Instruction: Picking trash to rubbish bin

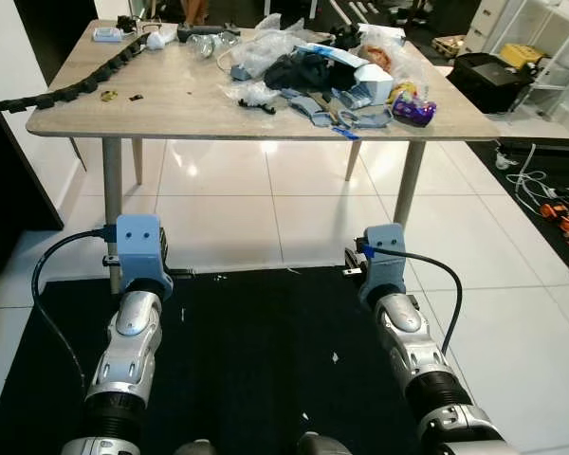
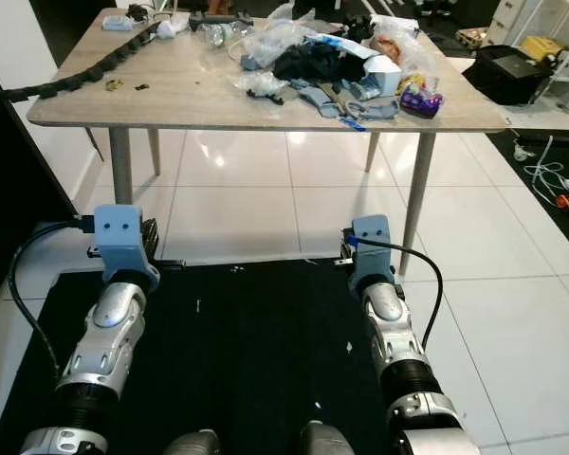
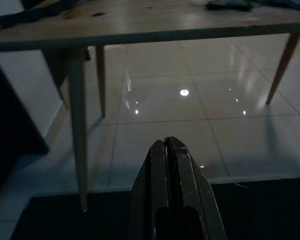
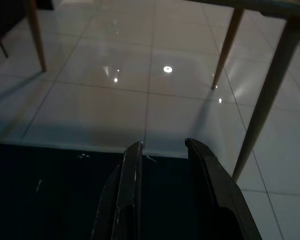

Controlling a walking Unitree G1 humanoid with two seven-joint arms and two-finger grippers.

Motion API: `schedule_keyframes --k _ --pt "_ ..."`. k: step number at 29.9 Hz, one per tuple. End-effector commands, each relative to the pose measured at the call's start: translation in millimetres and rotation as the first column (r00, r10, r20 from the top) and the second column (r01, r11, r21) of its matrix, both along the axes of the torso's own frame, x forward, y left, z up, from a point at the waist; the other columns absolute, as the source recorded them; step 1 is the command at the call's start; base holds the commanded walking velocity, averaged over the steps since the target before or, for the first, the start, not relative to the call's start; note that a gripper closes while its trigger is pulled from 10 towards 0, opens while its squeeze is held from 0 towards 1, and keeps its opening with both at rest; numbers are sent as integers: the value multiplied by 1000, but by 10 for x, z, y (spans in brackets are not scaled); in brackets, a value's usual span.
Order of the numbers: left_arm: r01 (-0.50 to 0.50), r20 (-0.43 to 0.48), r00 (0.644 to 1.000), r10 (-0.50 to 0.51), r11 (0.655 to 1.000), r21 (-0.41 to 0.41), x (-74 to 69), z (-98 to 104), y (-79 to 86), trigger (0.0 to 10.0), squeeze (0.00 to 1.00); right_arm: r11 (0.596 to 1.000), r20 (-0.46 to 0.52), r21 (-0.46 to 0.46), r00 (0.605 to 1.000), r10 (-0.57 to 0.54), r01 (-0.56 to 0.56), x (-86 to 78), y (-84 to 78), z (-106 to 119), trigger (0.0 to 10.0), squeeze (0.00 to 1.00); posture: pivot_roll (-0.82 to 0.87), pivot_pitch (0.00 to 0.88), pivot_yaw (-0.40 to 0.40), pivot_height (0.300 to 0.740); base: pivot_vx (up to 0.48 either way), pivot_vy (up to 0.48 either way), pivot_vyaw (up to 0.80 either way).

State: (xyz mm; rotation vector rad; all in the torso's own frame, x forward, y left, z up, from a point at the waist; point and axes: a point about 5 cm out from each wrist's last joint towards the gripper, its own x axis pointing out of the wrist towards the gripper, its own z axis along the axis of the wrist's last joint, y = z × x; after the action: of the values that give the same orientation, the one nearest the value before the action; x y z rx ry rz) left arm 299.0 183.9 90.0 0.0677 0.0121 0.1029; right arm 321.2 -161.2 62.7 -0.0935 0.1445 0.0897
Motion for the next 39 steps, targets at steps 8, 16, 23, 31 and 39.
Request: schedule_keyframes --k 8,16,23,31,39 --pt "15 -6 1000 -15 1000 1 -1 1 -48 10000 0 1000 -9 1 999 -31 31 -19 -98 -12 10000 0 7 30 -67 740 307 0 0" --pt "15 -5 1000 -15 1000 0 0 5 -50 10000 0 999 -10 0 999 -33 33 -19 -101 -14 10000 0 6 29 -67 740 308 0 0" --pt "14 -3 1000 -14 1000 -1 5 12 -53 10000 0 999 -8 -2 999 -34 34 -14 -105 -8 10000 0 6 28 -68 740 309 0 0" --pt "15 -2 1000 -15 1000 -2 9 16 -55 10000 0 999 -6 -2 999 -35 35 -9 -109 -1 10000 0 6 26 -68 740 307 0 0" --pt "18 3 1000 -18 1000 -3 12 34 -65 10000 0 999 6 -1 999 -40 40 1 -120 27 10000 0 5 23 -67 740 307 0 0"
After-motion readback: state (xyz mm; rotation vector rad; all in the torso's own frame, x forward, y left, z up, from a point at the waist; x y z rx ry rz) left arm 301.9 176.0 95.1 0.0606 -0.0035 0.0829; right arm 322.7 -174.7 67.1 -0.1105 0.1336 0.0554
